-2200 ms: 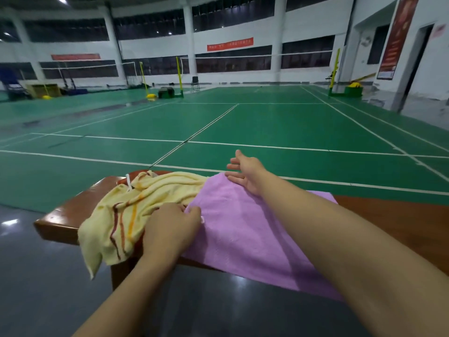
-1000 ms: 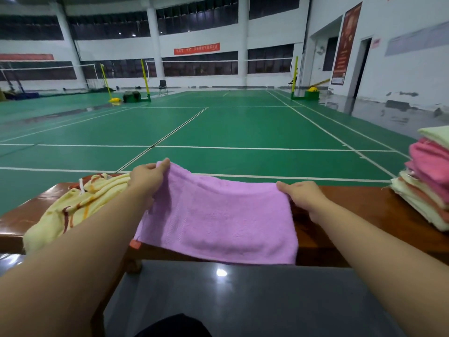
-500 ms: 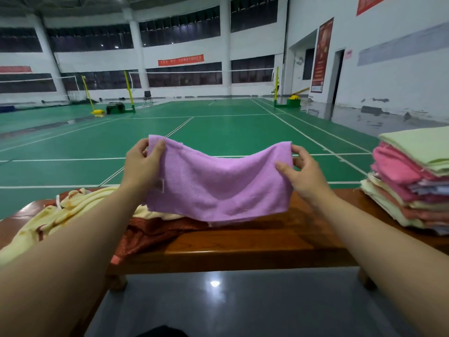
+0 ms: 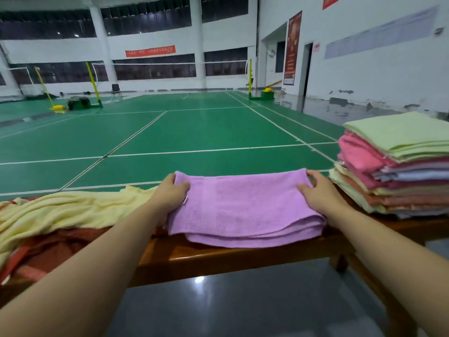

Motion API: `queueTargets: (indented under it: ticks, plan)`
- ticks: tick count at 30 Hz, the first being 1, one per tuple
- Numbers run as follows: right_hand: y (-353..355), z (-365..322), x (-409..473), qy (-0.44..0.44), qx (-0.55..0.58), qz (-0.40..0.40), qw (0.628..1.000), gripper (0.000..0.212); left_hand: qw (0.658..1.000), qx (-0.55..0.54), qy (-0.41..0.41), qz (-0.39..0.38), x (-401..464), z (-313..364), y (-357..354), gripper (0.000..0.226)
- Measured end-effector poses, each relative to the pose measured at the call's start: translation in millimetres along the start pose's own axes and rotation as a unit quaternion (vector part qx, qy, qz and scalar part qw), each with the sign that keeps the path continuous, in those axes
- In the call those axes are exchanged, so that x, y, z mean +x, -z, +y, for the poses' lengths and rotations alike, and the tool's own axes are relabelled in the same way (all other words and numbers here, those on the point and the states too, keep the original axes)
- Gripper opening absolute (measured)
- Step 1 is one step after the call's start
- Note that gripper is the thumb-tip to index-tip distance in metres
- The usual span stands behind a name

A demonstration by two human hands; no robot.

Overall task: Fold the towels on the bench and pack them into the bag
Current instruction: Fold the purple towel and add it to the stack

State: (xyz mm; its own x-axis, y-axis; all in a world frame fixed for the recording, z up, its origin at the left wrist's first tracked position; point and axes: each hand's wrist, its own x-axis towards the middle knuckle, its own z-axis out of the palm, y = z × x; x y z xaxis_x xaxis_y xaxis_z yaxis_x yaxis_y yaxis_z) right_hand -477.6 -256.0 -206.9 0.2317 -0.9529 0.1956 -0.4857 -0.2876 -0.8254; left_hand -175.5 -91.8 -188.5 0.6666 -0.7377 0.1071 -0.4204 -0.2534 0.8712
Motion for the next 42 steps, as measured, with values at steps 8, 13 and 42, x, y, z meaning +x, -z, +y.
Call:
queueTargets:
  ticks: [8, 13, 42]
  plan:
    - [28.1, 34.3, 18.9, -0.008, -0.125, 0.030, 0.992, 0.037, 0.967, 0.256, 0.004, -0.001, 5.0, -3.9, -57.2, 0.050]
    - [26.4, 35.2, 23.4, 0.019, -0.205, 0.031, 0.978, 0.021, 0.880, 0.440, -0.161, 0.077, -9.0, 25.3, -81.5, 0.057]
    - [14.0, -64.6, 35.4, 0.059, -0.122, -0.032, 0.990, 0.055, 0.935, 0.313, -0.142, -0.090, -2.6, 30.2, -101.5, 0.040]
